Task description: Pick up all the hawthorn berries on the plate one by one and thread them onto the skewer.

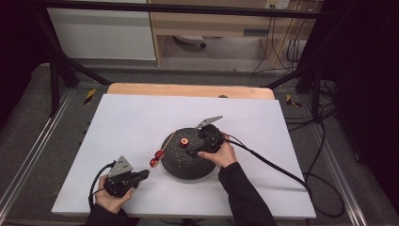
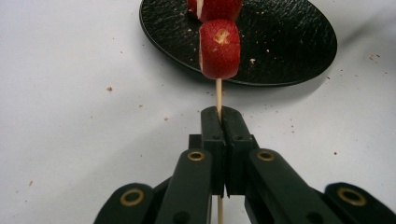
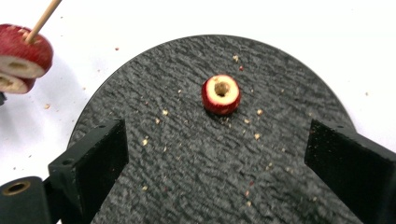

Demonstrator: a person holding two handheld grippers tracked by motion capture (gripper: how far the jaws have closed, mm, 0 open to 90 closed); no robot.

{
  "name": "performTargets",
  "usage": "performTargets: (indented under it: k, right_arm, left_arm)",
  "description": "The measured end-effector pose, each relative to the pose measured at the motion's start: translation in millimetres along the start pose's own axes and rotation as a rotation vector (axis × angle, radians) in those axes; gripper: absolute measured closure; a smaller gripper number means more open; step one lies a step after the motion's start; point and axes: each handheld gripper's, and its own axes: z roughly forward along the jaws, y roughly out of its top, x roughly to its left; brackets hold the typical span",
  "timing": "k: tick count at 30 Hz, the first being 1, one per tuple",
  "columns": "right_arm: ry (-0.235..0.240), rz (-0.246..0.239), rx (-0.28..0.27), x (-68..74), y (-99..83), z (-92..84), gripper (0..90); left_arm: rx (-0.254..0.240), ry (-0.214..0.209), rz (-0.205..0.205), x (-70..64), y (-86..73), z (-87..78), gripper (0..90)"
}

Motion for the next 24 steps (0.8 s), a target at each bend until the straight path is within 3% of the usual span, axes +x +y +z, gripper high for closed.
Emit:
performTargets:
  k: [10, 13, 21, 24]
  right_arm:
    - [-0.001, -0.008, 0.055, -9.2, 17.2, 17.9, 12.4]
    - [-0.001, -0.001, 0.100, -11.8, 21.3, 27.1, 14.6]
    - [0.022, 0.019, 0.126, -15.6, 27.9, 41.9, 26.0]
    - [0.034, 0.000, 0.138, -16.6, 30.5, 45.4, 30.1]
  left_arm:
    - [0.002, 0.000, 0.000, 0.0, -0.1, 0.4, 88.5]
    - [0.003, 0.000, -0.001, 0.0, -0.3, 0.5, 88.5]
    - [0.004, -0.002, -0.003, 0.2, -0.3, 0.4, 88.5]
    - [0.003, -0.002, -0.003, 0.2, -0.3, 0.4, 88.5]
